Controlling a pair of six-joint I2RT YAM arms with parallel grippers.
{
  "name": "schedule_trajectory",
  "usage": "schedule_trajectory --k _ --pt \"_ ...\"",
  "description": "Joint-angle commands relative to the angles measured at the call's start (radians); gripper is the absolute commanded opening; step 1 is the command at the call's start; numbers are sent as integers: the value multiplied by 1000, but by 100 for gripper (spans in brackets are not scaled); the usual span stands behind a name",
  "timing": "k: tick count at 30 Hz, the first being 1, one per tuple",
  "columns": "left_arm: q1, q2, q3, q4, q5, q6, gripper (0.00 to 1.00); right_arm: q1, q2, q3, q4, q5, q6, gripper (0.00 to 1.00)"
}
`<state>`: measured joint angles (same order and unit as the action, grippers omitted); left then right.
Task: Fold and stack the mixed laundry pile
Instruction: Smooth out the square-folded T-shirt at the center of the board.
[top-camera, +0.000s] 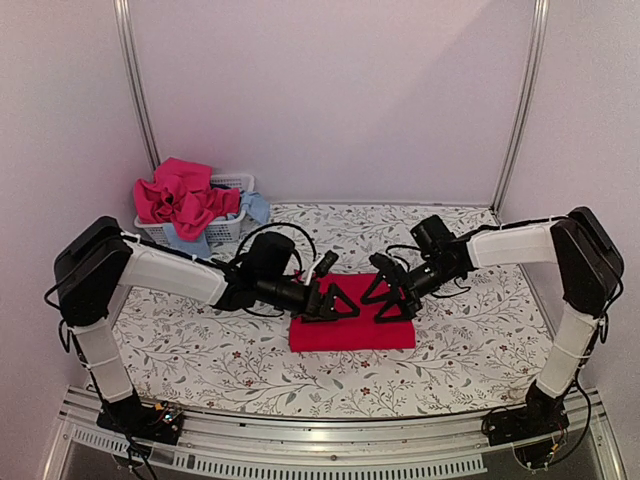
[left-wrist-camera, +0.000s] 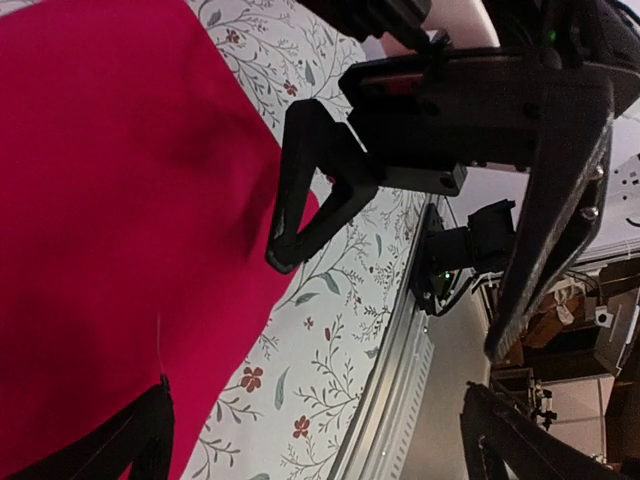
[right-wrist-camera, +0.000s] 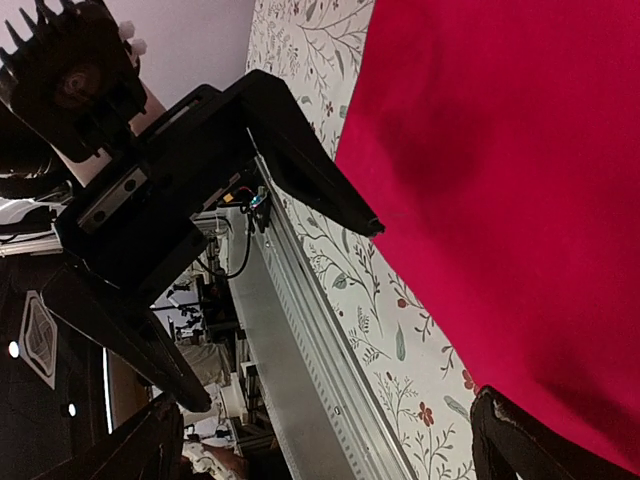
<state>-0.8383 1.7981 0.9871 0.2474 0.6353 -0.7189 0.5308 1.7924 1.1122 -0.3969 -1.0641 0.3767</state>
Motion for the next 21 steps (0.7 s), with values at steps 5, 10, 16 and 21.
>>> schedule_trajectory --k 5,10,16,21 --pt "-2 156 -102 225 91 -144 100 -11 192 -156 226 -133 96 99" --pt "33 126 -252 229 59 -185 100 -73 262 -309 221 -81 46 99" --pt "75 -18 -343 156 37 -147 100 -155 144 -318 113 -50 19 99" --pt "75 -112 -175 -33 -11 -16 100 -163 -20 -160 27 -52 -12 99"
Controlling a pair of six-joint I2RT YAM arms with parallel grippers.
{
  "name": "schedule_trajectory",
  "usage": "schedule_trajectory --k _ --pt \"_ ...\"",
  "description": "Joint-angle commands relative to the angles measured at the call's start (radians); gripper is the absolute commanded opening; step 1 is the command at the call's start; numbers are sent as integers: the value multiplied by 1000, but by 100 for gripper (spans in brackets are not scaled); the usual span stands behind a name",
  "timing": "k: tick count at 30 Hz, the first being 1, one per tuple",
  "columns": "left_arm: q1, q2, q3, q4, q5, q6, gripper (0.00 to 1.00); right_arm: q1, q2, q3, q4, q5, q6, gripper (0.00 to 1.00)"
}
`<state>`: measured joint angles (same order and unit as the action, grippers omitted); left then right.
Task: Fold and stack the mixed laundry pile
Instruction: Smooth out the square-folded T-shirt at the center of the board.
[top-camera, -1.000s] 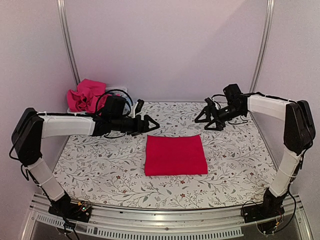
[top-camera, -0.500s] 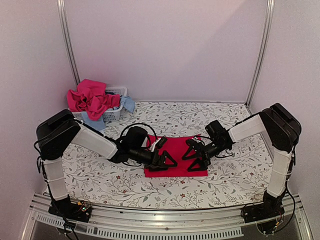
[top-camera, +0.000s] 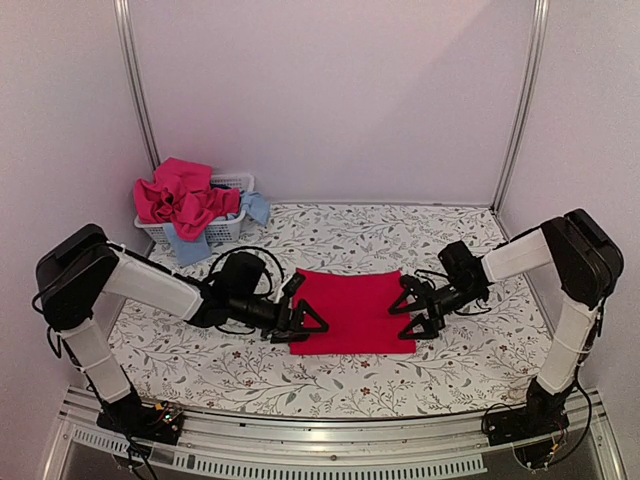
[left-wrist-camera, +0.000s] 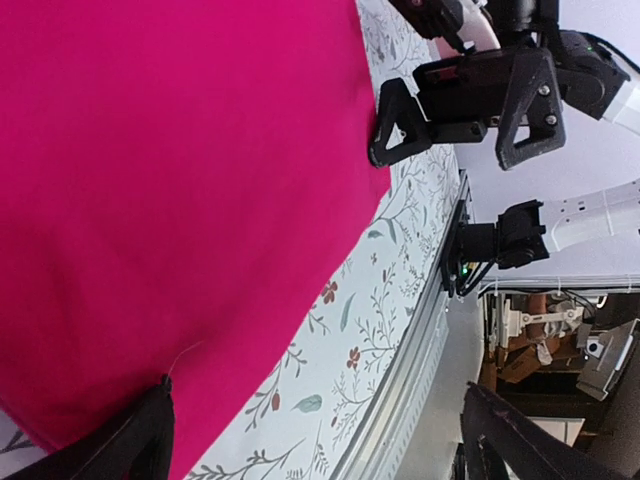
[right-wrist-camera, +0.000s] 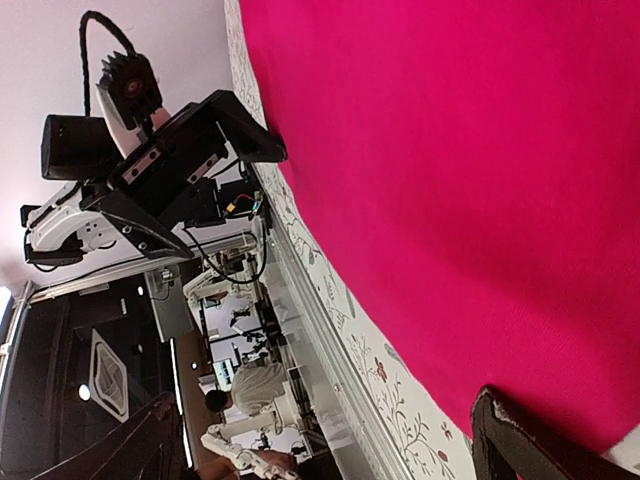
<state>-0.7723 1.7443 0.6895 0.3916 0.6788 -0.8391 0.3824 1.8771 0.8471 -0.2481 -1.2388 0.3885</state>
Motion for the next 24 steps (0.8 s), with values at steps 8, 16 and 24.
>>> schedule_trajectory --k 8,16,24 --pt "69 139 444 -197 -71 141 100 -26 64 396 -57 150 30 99" --pt "166 339 492 -80 -89 69 100 -36 318 544 35 146 97 97" --pt "267 322 429 -139 -137 122 100 -107 364 446 75 167 112 94"
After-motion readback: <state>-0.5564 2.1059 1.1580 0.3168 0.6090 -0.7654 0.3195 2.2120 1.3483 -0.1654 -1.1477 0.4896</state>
